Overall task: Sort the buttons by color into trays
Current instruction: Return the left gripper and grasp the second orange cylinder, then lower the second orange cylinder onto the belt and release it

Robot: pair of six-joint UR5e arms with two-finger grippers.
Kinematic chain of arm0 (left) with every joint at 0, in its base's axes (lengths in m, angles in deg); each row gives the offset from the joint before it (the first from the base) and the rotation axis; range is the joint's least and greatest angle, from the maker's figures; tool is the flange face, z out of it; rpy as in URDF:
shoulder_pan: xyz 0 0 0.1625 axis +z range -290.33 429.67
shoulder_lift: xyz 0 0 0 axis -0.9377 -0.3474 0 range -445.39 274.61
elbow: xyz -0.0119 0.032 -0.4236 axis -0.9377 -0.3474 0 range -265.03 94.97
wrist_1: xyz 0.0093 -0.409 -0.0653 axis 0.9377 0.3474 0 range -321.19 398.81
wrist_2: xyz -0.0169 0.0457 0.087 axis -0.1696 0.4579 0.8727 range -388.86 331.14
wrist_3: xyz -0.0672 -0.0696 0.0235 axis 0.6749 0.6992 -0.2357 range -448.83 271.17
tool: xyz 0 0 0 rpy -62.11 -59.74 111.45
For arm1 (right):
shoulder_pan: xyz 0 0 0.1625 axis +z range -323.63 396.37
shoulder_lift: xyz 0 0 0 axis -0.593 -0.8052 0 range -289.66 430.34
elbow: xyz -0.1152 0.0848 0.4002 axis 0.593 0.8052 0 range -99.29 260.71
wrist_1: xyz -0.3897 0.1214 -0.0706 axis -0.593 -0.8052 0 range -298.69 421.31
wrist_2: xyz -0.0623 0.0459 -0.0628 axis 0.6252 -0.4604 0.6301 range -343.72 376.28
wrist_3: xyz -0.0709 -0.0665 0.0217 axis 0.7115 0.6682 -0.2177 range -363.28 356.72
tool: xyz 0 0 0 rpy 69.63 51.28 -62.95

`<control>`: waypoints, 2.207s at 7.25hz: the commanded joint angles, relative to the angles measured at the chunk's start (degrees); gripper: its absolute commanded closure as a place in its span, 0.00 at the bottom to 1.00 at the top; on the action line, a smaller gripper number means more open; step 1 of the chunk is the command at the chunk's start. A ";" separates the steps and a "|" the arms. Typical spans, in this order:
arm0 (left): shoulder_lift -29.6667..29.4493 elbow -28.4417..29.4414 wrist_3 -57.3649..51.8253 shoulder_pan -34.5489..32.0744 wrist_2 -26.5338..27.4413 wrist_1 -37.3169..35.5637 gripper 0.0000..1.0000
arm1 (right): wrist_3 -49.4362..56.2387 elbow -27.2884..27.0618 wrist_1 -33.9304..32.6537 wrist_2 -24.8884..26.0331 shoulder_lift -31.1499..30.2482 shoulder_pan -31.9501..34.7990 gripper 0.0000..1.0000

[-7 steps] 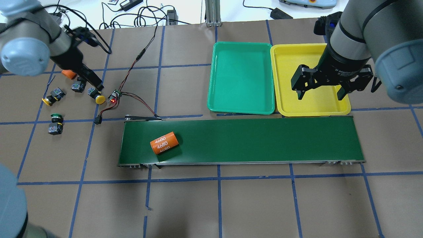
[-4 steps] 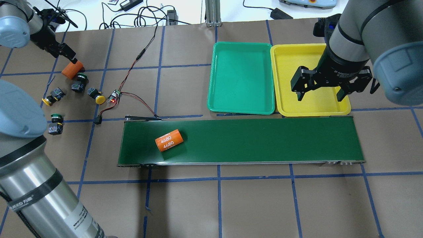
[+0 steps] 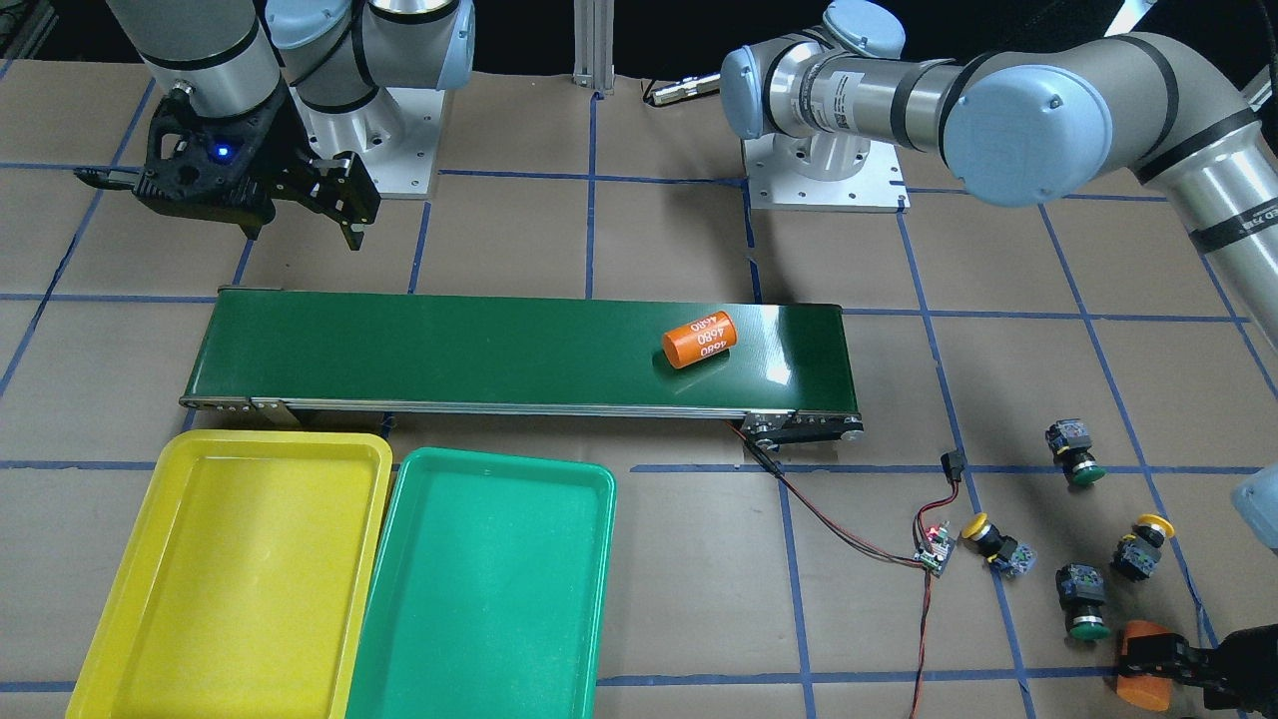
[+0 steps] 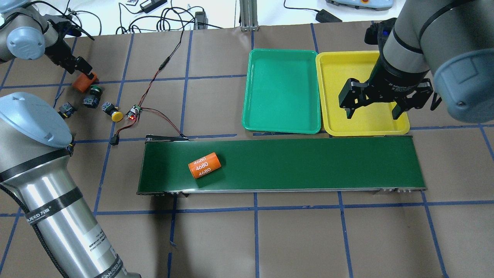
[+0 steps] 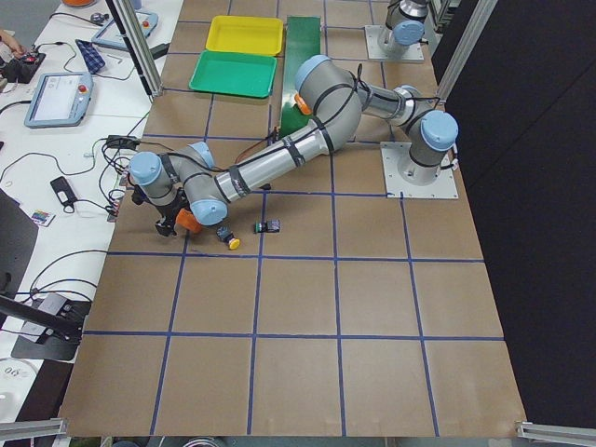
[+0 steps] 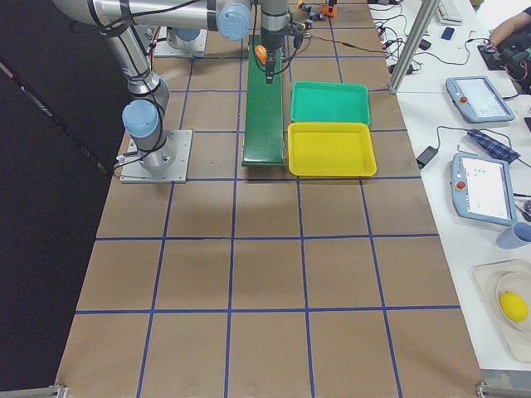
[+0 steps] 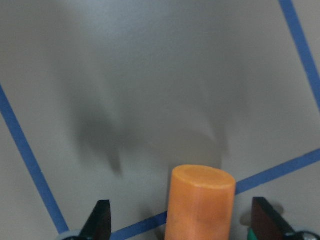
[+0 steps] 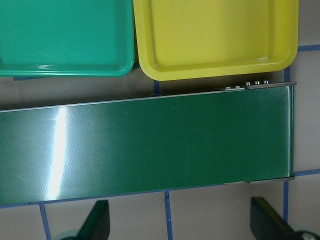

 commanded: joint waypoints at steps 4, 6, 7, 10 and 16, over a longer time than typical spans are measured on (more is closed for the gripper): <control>5.63 0.24 -3.22 -0.39 -0.20 13.20 1.00 | -0.29 -0.01 -1.74 -0.28 0.79 0.00 0.00; 12.47 -2.13 -3.60 -3.88 0.33 19.25 1.00 | 0.40 0.08 -2.00 0.24 1.58 0.00 0.00; 17.30 -5.02 -7.51 -6.25 -0.98 24.50 1.00 | -0.29 0.08 -2.00 0.16 1.58 -0.09 0.00; 32.24 -23.34 -11.50 -14.08 -2.31 24.74 1.00 | 0.57 -0.01 -2.00 0.15 1.85 0.00 0.00; 46.87 -59.31 -14.41 -25.79 0.59 -1.06 1.00 | 0.58 1.23 -1.65 -0.37 -1.31 -0.18 0.00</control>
